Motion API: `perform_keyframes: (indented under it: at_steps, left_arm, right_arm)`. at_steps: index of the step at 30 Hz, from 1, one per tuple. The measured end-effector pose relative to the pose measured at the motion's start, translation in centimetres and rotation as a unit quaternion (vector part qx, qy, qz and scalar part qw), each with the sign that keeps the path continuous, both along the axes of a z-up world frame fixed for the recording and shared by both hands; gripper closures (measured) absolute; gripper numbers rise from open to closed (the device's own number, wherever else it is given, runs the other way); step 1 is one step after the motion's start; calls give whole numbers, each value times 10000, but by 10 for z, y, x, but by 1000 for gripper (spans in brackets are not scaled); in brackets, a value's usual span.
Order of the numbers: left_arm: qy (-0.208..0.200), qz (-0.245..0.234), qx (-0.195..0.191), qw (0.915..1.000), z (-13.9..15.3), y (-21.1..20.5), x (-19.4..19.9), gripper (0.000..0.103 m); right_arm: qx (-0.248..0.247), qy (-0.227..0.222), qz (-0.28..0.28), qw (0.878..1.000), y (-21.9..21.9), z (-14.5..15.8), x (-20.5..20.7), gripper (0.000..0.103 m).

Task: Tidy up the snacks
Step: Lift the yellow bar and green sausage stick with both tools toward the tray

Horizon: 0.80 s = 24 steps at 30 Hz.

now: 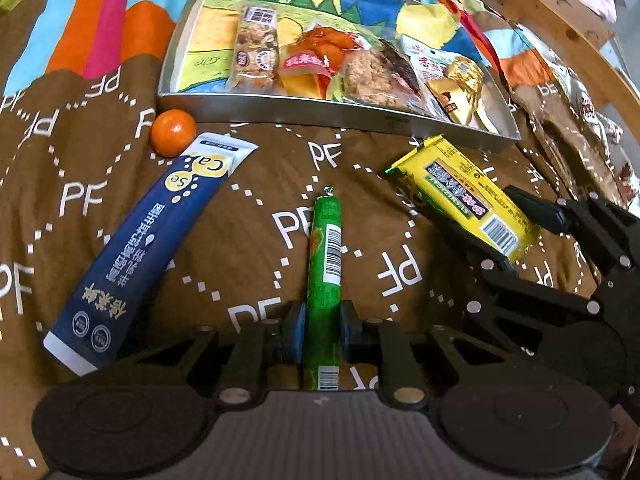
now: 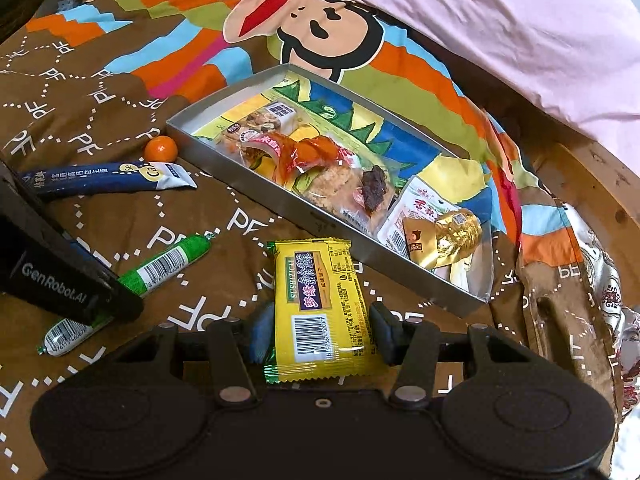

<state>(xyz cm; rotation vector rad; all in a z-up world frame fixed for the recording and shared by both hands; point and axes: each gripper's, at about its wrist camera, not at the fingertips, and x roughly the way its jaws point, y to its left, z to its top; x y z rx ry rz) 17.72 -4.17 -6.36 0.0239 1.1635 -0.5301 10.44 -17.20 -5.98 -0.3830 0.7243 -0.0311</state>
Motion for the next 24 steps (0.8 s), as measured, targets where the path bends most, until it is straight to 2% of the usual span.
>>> perform_keyframes:
  at_steps: [12, 20, 24]
  left_arm:
    - [-102, 187, -34, 9998, 10, 3, -6, 85]
    - [-96, 263, -320, 9991, 27, 11, -14, 85]
    - [-321, 247, -306, 9987, 36, 9, -21, 85]
  right_arm:
    - [-16, -342, -25, 9994, -2, 8, -3, 50]
    - [95, -457, -123, 9988, -7, 12, -1, 50]
    - [149, -528, -207, 9983, -10, 14, -2, 50]
